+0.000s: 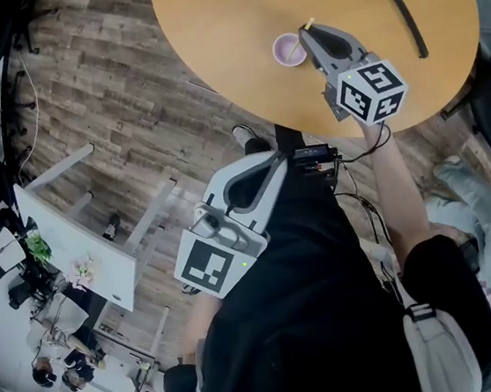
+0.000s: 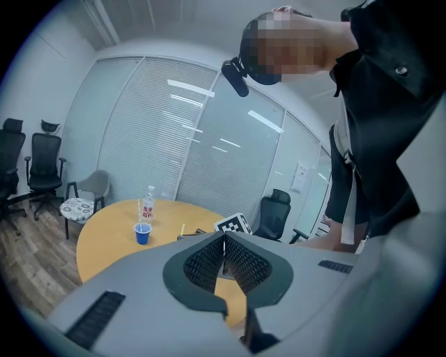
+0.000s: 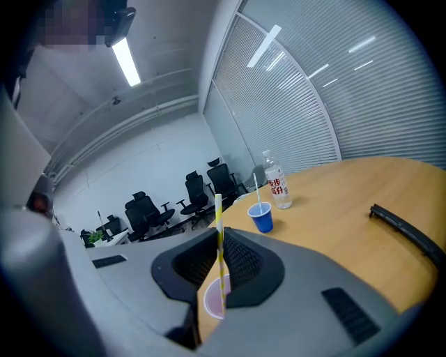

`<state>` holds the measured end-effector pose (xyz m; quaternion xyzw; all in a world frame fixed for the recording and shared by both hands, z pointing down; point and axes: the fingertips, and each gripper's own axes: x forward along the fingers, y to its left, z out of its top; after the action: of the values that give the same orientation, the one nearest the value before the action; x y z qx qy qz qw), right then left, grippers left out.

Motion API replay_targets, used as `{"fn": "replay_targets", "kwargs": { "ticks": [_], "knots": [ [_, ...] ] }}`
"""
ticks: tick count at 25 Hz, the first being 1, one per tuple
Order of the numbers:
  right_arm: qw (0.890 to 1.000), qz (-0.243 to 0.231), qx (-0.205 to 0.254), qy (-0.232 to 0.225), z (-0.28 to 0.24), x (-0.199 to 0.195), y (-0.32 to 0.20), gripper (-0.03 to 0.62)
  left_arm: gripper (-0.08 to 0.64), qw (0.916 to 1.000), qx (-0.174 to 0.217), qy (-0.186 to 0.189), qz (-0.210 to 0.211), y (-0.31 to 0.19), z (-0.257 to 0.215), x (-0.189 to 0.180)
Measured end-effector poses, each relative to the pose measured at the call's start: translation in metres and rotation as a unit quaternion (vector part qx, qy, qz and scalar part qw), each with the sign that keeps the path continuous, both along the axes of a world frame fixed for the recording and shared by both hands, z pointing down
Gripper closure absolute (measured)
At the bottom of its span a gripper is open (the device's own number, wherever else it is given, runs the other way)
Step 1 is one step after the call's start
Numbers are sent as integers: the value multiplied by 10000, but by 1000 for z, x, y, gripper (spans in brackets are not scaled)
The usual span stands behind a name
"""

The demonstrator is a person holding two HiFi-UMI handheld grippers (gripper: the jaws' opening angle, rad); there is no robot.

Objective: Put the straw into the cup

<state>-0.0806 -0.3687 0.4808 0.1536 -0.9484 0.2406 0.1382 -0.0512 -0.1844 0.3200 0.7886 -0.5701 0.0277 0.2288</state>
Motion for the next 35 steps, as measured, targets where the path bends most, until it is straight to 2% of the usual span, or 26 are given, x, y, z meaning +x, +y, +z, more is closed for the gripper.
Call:
{"fn": "replay_targets", "kwargs": {
  "ticks": [16, 28, 31, 35],
  "knots": [
    [9982, -246, -407, 379, 40, -2, 15, 557, 541, 10000, 65, 0, -6, -2, -2, -3],
    [9976, -358, -376, 450, 46, 0, 23, 552, 541, 9999, 134, -31, 36, 0, -3, 3],
    [9971, -456, -427, 439, 50, -1, 26, 475, 541, 9999, 129, -62, 51, 1, -1, 5],
    [9969, -465, -376, 502, 49, -2, 28, 454, 541, 9999, 146, -69, 57, 2, -3, 6]
  ]
}}
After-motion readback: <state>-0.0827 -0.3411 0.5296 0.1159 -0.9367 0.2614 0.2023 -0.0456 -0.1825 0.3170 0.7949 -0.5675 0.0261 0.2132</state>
